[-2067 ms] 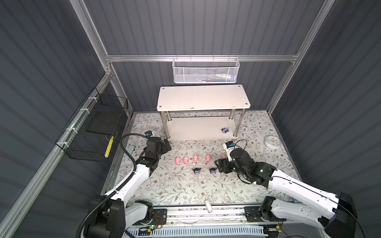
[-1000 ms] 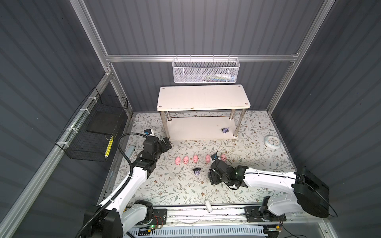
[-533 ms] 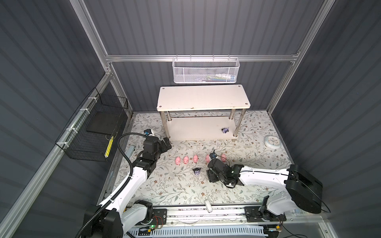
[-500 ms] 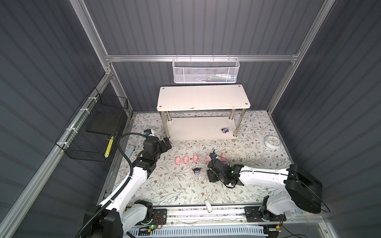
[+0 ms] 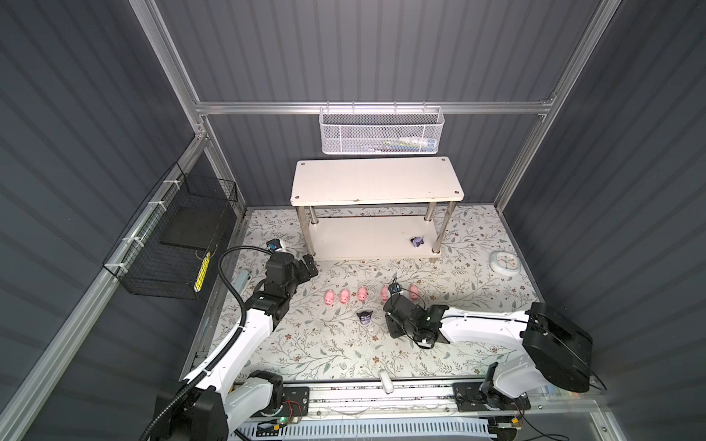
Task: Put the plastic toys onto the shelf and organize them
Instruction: 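Lower the right gripper and close it on the black bow-tie toy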
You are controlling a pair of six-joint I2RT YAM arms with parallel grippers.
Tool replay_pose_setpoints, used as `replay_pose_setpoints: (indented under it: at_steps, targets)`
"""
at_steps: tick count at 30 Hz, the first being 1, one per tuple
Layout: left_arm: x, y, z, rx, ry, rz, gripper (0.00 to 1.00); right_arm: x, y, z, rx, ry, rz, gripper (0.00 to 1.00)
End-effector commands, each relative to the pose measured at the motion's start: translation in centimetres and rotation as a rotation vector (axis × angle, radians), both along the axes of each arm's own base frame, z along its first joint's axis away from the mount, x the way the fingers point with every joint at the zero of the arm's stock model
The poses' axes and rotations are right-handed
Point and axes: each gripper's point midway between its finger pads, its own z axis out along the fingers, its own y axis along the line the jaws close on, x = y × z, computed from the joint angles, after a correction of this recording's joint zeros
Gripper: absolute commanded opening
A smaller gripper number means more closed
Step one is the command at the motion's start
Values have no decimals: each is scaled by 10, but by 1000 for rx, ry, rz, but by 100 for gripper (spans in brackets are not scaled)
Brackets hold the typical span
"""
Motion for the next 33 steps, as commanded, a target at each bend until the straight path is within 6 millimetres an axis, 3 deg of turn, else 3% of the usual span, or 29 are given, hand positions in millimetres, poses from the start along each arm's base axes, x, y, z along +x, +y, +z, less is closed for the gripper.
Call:
replay_pose_setpoints:
  at_steps: [1,23,27,33]
  targets:
    - [-1,0,-3,0,13,10,100,4,2,5,6,-19,-10,49]
    - [1,-1,-10,-2,25,10,100,1,-2,15,48,-38,-18,40]
    - [1,-1,-10,-2,25,11,100,1,-2,29,74,-53,-21,40]
    - [1,0,-10,-2,25,14,100,10,-4,70,99,-116,-30,39]
